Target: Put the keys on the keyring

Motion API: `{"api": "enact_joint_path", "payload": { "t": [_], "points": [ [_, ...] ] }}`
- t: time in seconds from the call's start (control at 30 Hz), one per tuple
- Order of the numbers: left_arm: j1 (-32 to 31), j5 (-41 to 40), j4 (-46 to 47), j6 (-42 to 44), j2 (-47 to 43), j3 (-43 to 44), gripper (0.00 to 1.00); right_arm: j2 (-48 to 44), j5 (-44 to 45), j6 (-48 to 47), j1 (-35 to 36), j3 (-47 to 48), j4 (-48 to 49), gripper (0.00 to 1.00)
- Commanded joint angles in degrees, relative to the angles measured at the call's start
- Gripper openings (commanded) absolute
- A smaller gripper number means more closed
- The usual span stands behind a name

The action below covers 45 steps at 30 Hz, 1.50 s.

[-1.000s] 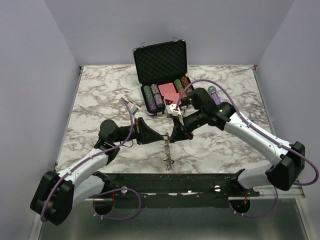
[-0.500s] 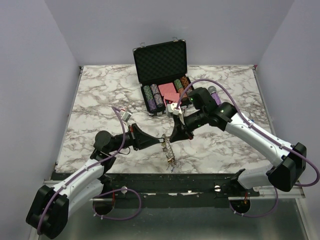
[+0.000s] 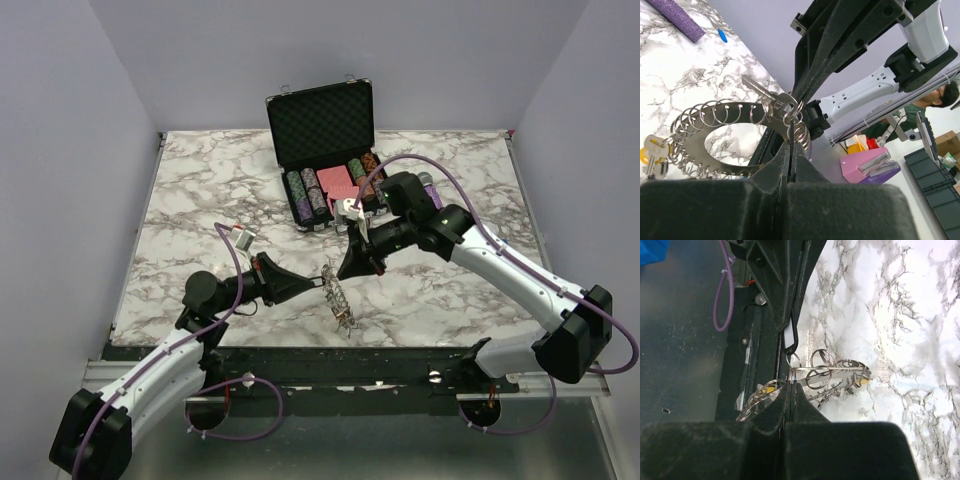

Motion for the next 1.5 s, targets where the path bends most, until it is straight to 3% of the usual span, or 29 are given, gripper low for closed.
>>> {"api": "enact_joint_path", "payload": {
  "t": [0.0, 0.33, 0.7, 0.9, 1.0, 1.13, 1.27, 1.37, 1.47],
  "points": [
    [-0.27, 0.83, -2.97, 2.18, -0.87, -0.66, 0.00, -0.57, -1.98, 5.95, -1.59, -0.86, 5.27, 0.00],
    [-3.07, 0.40, -6.50, 5.16, 3.69, 1.79, 0.00, -0.65, -5.93, 17.21, -2.74, -4.47, 14.41, 0.00],
    [-6.51, 0.92, -4.38, 5.78, 9.15, 3.47, 0.00, -1.44, -3.21, 14.32, -3.53, -5.26, 12.31, 0.00],
    [-6.24, -2.85, -11.14, 7.10, 4.68, 2.68, 0.40, -2.23, -3.38, 12.47, -3.62, -5.00, 11.17, 0.00],
    [-6.24, -6.19, -17.82, 9.82, -1.20, 2.94, 0.49, -2.50, -4.08, 11.94, -3.97, -4.82, 10.99, 0.00],
    [-6.16, -10.32, -22.93, 16.14, -10.16, 3.03, 0.52, -3.11, -5.75, 11.07, -4.06, -5.61, 10.99, 0.00],
    [-6.51, -11.56, -18.29, 24.13, -15.80, 2.32, 0.52, -3.55, -8.91, 8.87, -4.06, -6.14, 10.64, 0.00],
    [-6.77, -10.95, -15.30, 31.08, -14.77, 3.81, 0.52, -3.38, -11.20, 6.94, -4.06, -6.14, 10.20, 0.00],
    [-7.38, -9.45, -8.89, 32.85, -10.20, 4.78, 0.49, -3.11, -12.79, 3.07, -4.06, -5.35, 8.01, 0.00]
  ]
}}
